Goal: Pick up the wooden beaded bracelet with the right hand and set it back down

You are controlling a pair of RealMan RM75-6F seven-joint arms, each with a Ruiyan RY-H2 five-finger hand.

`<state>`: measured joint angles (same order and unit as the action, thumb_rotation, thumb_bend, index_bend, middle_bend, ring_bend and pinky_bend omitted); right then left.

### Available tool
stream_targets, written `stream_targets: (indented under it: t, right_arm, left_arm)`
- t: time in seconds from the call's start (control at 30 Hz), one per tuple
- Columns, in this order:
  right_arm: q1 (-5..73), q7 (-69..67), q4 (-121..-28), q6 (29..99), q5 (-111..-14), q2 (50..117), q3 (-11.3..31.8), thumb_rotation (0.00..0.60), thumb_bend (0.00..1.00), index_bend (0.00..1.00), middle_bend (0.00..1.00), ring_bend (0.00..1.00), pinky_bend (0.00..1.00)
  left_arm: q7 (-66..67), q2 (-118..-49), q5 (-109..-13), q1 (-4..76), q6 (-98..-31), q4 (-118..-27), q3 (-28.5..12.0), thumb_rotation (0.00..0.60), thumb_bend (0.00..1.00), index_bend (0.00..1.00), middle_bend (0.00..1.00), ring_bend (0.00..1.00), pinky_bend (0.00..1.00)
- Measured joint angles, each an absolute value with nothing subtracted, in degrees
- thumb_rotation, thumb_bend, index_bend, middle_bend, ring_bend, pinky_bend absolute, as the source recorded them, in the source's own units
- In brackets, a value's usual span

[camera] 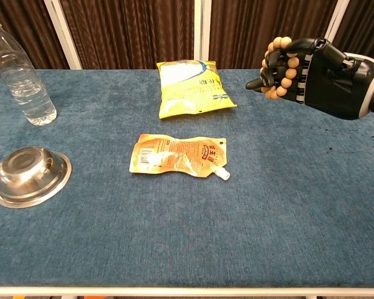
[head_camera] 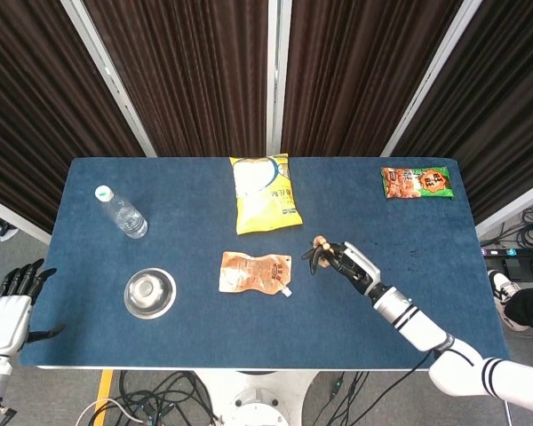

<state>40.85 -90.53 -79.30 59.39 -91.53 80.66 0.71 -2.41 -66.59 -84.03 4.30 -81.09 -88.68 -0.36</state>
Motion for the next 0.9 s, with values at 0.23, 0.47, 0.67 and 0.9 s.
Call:
stream_targets:
  t: [0.23, 0.47, 0.67, 0.9]
  right_arm:
    - [41.1, -90.8, -78.4, 59.5, -92.3, 80.7, 0.4, 0.336, 1.00, 0.46, 0.53, 0.25, 0.00]
    - [41.1, -91.9, -77.8, 60.2, -92.7, 80.8, 0.2, 0.491, 1.00, 0.43, 0.52, 0.25, 0.00]
    - [41.1, -92.7, -77.4, 60.9, -92.9, 80.8, 0.1, 0.595, 1.00, 0.43, 0.52, 0.25, 0.00]
    - [40.7, -92.7, -77.5, 61.2, -91.9, 80.8, 0.4, 0.510, 1.00, 0.34, 0.49, 0.24, 0.00]
  left_arm:
    - [-2.5, -66.6, -84.1, 4.2, -81.4, -88.7, -0.3, 0.600, 0.00, 0.15, 0.01, 0.00, 0.04]
    - [-2.7, -66.5, -84.3, 4.2, -81.4, -88.8, -0.2, 0.600, 0.00, 0.15, 0.01, 0.00, 0.04]
    - [-2.6, -66.4, -84.4, 4.2, -81.3, -89.0, -0.2, 0.600, 0.00, 0.15, 0.01, 0.00, 0.04]
    - [-2.6, -66.4, -84.5, 4.1, -81.8, -89.1, -0.3, 0.600, 0.00, 0.15, 0.01, 0.00, 0.04]
